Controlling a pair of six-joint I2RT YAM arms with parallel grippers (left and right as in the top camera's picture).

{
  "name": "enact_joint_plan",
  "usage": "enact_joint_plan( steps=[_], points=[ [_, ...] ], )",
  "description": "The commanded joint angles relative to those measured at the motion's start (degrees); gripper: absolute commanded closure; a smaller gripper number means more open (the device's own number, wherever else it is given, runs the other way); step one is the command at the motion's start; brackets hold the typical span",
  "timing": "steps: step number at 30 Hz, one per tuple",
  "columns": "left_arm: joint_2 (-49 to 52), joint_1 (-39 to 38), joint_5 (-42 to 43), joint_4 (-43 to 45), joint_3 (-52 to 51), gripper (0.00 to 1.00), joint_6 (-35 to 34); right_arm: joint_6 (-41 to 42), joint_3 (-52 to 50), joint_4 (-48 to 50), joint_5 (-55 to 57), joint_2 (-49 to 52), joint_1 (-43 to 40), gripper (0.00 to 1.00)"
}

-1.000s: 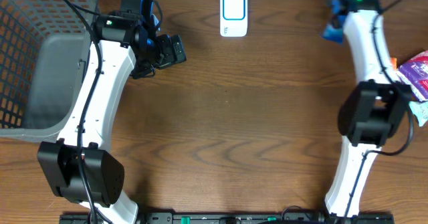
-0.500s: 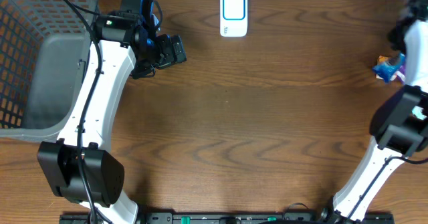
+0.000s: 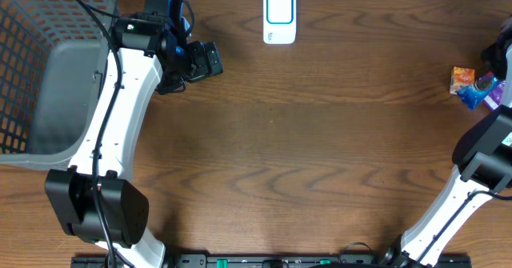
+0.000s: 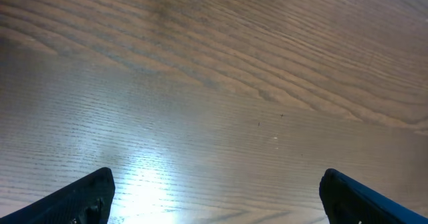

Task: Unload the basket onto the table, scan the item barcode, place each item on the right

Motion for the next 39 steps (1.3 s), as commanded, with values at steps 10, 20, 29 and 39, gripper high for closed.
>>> enact_joint_plan(
  steps=[10,20,29,39],
  points=[
    [0.13,0.20,-0.79,-0.13,0.31,0.02,0.55,1.97,-1.99,-0.87,0.57,-4.07,-1.05,0.60],
    [0.13,0.20,-0.79,-0.13,0.31,0.02,0.55,4.72,-1.99,-0.55,-4.87,-18.08,-0.83,0.45],
    [0.13,0.20,-0.79,-0.11,0.31,0.02,0.55,0.68,-1.99,-7.58,-15.85,-33.00,5.11,0.01],
    [0.13,0.20,-0.79,-0.13,0.31,0.02,0.55,-3.50,-2.01,-23.10,-15.30,-45.55,21.29,0.01]
  ],
)
